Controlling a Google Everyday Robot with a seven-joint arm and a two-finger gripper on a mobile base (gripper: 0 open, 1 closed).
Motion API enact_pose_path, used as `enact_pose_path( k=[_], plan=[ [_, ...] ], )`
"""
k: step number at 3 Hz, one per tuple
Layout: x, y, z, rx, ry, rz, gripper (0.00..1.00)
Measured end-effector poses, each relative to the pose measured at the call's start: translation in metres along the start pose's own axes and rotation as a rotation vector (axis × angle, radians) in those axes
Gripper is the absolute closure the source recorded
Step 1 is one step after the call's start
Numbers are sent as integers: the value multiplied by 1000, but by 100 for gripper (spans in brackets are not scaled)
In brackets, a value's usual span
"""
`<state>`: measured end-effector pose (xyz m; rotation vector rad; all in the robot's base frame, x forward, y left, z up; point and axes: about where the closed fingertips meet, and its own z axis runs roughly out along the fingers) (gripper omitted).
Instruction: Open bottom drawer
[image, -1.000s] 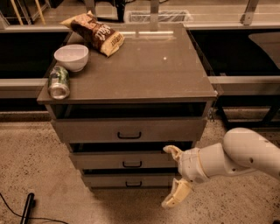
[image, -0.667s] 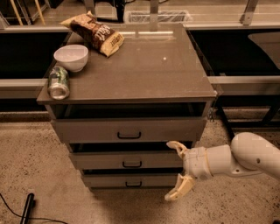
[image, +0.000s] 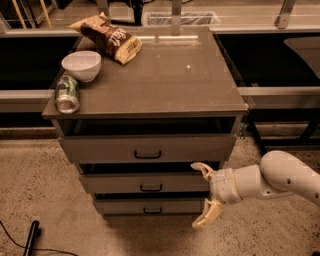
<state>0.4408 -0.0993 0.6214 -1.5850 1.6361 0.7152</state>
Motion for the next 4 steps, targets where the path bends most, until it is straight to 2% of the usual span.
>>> enact_pose_path(
  k=[1,2,3,4],
  plan=[
    [70,-10,15,74,120,-74,0],
    [123,-28,24,150,240,-163,0],
    [127,-43,21,205,263,-181,0],
    [127,-41,22,199,260,-179,0]
  ],
)
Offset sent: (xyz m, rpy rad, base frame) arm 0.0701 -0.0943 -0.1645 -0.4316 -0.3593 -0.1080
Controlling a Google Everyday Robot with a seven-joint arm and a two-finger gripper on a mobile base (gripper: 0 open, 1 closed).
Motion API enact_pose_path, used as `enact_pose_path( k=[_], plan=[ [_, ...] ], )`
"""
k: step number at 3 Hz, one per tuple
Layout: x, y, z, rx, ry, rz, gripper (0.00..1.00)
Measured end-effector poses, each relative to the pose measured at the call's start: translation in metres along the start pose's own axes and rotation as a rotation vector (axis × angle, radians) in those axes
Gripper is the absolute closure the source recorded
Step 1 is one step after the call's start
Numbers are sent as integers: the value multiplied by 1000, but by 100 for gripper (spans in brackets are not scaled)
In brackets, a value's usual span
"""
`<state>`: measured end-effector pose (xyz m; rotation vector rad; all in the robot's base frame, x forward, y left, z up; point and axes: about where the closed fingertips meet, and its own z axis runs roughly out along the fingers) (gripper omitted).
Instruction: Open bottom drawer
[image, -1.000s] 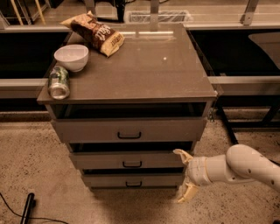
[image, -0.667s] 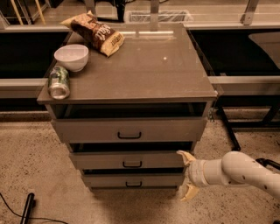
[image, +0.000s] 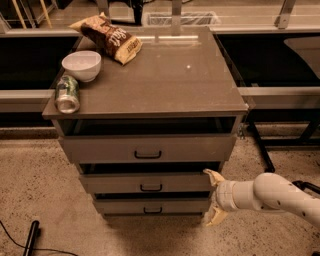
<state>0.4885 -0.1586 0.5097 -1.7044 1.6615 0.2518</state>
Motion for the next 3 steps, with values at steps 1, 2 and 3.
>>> enact_pose_path(
  k=[1,2,3],
  plan=[
    [38,15,33,-44,41,71,0],
    [118,55,92,-98,108,210,0],
    [171,87,135,-144,120,295,0]
  ],
)
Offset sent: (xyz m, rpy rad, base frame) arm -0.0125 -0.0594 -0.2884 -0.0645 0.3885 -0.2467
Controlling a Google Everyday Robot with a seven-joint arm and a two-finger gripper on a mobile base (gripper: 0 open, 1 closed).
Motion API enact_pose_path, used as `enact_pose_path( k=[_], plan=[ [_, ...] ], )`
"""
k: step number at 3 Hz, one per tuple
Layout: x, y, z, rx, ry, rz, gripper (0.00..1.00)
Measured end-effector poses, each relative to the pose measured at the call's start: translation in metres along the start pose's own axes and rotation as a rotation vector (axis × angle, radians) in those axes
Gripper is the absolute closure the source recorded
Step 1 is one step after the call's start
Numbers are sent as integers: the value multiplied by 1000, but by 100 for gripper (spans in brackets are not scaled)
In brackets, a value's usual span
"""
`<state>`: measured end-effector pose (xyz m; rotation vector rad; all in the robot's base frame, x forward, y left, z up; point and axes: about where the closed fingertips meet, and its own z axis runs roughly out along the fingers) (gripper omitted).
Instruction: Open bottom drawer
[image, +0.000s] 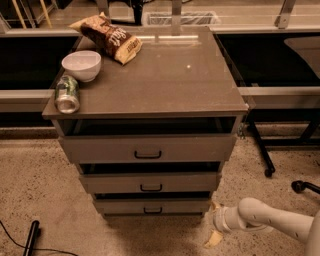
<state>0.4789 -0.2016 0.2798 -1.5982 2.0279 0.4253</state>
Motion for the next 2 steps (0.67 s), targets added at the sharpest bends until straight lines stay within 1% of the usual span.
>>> enact_pose_path(
  k=[1,2],
  plan=[
    [-4,2,0,-3,-5,-4,0],
    [-10,-6,23,-2,-47,-10,0]
  ],
)
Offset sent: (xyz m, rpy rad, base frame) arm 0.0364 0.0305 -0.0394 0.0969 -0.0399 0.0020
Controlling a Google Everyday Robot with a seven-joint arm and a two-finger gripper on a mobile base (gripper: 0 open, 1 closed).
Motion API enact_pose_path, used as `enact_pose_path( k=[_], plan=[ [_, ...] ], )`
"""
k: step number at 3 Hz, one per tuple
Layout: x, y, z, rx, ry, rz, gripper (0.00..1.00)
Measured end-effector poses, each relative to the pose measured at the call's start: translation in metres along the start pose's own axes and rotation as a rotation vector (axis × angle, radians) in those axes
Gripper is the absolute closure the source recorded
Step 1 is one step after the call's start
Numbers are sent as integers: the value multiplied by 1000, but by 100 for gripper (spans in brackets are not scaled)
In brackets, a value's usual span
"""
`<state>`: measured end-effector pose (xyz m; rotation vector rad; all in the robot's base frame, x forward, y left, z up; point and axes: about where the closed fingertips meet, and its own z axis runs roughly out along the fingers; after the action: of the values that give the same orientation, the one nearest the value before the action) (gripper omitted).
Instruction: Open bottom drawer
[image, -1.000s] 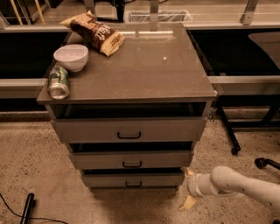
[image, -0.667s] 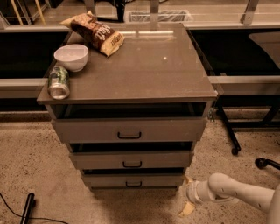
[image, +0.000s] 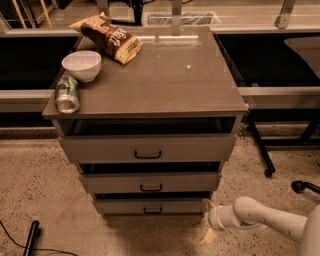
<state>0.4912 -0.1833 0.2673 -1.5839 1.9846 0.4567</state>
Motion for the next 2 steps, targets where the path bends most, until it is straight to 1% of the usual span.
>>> enact_pose_path(
  k=[1,2],
  plan=[
    [3,-32,36,67,-13,33,0],
    [10,-56,61,96,-76,42,0]
  ],
)
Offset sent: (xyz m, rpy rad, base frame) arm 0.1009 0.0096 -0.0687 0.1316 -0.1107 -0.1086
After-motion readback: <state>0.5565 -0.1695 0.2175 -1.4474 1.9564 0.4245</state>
